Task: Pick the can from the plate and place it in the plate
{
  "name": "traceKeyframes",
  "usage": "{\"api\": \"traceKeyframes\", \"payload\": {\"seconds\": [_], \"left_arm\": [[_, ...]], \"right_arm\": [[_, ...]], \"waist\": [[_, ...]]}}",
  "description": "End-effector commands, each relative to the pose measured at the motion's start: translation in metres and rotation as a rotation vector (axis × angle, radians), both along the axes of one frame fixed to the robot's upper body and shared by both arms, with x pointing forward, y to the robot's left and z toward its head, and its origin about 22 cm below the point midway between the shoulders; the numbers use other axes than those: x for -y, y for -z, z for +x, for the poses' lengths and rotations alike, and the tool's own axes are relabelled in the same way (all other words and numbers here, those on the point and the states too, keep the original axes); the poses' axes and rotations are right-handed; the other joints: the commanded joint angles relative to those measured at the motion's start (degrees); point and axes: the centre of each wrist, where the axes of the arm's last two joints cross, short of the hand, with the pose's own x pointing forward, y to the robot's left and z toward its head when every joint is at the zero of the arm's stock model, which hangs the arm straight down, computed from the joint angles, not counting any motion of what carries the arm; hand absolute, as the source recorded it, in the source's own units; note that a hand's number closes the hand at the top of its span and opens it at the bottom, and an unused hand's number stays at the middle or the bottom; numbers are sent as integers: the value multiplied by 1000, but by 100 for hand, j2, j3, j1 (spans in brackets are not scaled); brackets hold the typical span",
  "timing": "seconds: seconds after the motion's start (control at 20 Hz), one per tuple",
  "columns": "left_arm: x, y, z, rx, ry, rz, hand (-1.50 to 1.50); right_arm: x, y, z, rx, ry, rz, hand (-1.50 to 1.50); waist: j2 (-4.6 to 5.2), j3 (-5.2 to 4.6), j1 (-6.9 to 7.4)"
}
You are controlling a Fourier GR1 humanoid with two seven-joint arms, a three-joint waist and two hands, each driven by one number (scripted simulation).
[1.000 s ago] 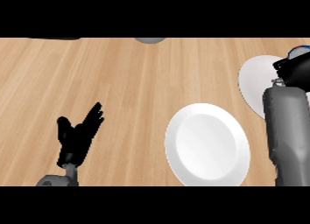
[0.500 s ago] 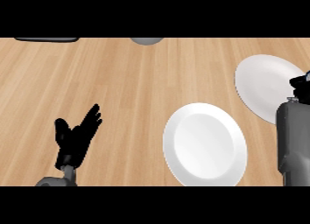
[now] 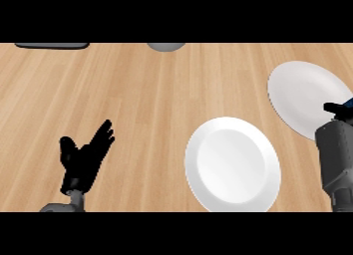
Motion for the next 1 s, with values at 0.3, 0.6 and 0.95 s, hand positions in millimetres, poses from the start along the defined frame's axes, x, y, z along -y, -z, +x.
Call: {"api": "traceKeyframes", "payload": {"seconds": [0.3, 0.6, 0.95], "left_arm": [[10, -5, 0, -12, -15, -1, 0], [9, 6, -6, -19, -22, -2, 0], [1, 3, -15, -18, -49, -12, 0]], "right_arm": [[5, -3, 6, 285, -51, -121, -150], [-20, 4, 1, 453, -23, -142, -150], [-66, 16, -35, 573, -163, -21, -150]], "waist": [[-35, 8, -33], [-98, -10, -177], [-135, -12, -252]]}}
